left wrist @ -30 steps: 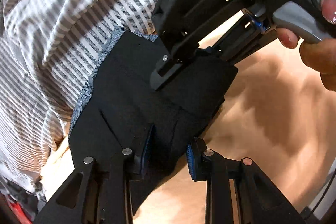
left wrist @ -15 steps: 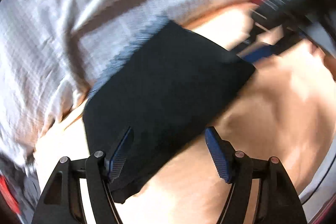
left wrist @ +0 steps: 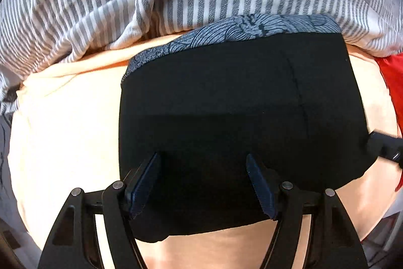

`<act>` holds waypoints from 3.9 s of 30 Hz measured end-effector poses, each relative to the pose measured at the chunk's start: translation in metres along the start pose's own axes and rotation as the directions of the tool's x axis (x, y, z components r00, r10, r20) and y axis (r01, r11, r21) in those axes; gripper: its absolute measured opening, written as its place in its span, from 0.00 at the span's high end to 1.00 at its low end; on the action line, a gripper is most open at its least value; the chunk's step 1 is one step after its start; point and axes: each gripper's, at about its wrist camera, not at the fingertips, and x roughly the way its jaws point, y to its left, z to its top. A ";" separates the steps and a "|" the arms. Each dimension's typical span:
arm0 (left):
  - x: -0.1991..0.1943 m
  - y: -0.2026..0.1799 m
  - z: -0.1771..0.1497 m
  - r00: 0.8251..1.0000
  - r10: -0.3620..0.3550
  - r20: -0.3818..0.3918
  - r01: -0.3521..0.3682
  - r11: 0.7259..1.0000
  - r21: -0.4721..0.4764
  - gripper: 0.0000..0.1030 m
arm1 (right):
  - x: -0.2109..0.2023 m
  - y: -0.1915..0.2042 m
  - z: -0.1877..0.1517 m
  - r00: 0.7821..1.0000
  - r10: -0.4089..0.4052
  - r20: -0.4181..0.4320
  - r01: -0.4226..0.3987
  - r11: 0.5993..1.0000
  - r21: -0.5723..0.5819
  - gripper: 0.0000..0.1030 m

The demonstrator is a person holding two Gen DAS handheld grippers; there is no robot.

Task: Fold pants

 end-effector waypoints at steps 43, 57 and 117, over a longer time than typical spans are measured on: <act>0.052 0.131 0.046 0.884 -0.440 -0.158 0.434 0.898 -0.073 0.20 | 0.047 -0.100 0.036 0.914 0.404 -0.032 -0.394 0.905 0.162 0.36; 0.080 0.127 0.058 0.806 -0.568 -0.168 0.553 0.823 -0.131 0.11 | 0.092 -0.078 0.057 0.835 0.543 -0.088 -0.526 0.835 0.159 0.27; -0.093 -0.021 -0.096 0.994 -0.072 -0.083 0.062 0.991 -0.117 0.13 | -0.053 -0.007 -0.105 0.994 0.014 -0.105 -0.013 1.000 0.010 0.62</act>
